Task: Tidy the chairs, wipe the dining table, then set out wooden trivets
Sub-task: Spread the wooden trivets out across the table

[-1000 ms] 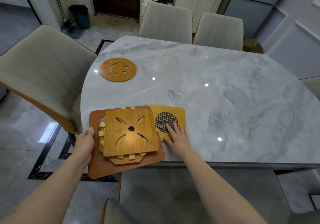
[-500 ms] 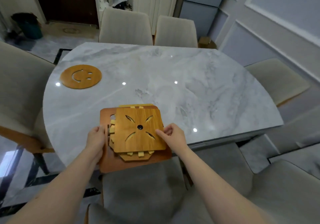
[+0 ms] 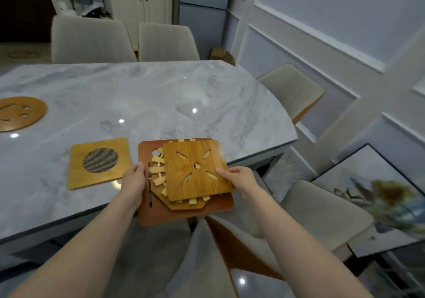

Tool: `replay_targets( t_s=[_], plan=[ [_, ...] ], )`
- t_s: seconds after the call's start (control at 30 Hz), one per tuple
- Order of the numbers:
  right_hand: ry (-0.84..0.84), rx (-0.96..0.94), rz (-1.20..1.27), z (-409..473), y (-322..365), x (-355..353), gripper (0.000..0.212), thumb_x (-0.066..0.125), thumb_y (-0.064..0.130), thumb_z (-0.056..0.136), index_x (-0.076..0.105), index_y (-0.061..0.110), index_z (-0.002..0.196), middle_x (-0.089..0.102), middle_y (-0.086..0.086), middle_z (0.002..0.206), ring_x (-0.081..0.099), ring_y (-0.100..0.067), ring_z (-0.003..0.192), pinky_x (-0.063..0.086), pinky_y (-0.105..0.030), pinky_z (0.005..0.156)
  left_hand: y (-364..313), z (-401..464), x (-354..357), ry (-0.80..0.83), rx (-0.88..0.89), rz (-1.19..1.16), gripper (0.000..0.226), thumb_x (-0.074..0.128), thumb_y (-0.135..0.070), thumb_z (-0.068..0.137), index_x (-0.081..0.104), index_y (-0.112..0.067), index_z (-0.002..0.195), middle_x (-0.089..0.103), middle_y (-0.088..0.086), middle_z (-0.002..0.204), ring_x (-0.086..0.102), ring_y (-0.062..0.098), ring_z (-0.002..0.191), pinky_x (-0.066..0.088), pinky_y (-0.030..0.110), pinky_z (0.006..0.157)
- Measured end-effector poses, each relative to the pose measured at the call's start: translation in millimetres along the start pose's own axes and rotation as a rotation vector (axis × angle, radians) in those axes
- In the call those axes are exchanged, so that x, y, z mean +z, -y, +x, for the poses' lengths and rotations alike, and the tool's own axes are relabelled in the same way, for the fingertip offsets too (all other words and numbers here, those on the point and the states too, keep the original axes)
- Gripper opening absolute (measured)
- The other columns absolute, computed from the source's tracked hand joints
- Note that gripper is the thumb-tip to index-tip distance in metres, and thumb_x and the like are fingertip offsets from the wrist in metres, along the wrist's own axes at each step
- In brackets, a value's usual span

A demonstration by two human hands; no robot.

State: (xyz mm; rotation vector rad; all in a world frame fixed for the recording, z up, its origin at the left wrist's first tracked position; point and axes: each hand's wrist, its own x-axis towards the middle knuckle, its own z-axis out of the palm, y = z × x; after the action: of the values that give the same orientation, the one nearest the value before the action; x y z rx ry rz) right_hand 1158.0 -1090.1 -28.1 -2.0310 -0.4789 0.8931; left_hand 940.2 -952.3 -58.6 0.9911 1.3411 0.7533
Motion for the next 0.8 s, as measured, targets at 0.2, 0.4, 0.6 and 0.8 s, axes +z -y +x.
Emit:
replay_targets(
  t_s=[0.2,0.4,0.6,0.8],
  plan=[
    [-0.009,0.018,0.118,15.6,-27.4,-100.6,0.029,0.075,0.024,0.082,0.067,0.004,0.102,0.066,-0.004,0.090,0.060,-0.010,0.074,0.050,-0.018,0.058,17.2,-52.7,87.1,0.011,-0.033,-0.070,0.034,0.036,-0.026,0.102,0.059,-0.013,0.082,0.064,0.006,0.077,0.059,0.019,0.071,0.044,0.028,0.059],
    [0.049,0.052,0.163,35.5,-44.5,-155.2,0.035,0.066,0.025,0.090,0.064,0.003,0.117,0.069,-0.013,0.108,0.064,-0.028,0.104,0.050,-0.044,0.097,27.6,-80.7,131.6,-0.040,-0.085,-0.061,0.034,0.036,-0.028,0.102,0.057,-0.015,0.079,0.062,0.004,0.070,0.060,0.018,0.063,0.043,0.028,0.054],
    [0.149,0.089,0.300,62.2,-45.6,-159.5,0.024,0.057,0.023,0.096,0.063,0.005,0.110,0.069,-0.010,0.096,0.066,-0.023,0.090,0.054,-0.040,0.086,25.4,-69.7,141.0,-0.103,-0.089,-0.041,0.033,0.035,-0.029,0.101,0.058,-0.013,0.084,0.063,0.006,0.075,0.060,0.021,0.071,0.043,0.030,0.056],
    [0.176,0.140,0.395,109.0,-26.3,-148.2,0.021,0.053,0.022,0.098,0.061,0.005,0.108,0.068,-0.011,0.095,0.065,-0.021,0.080,0.054,-0.034,0.073,19.2,-40.6,137.6,-0.189,-0.079,-0.057,0.031,0.036,-0.026,0.100,0.057,-0.013,0.082,0.063,0.005,0.073,0.059,0.018,0.067,0.041,0.028,0.054]
  ],
)
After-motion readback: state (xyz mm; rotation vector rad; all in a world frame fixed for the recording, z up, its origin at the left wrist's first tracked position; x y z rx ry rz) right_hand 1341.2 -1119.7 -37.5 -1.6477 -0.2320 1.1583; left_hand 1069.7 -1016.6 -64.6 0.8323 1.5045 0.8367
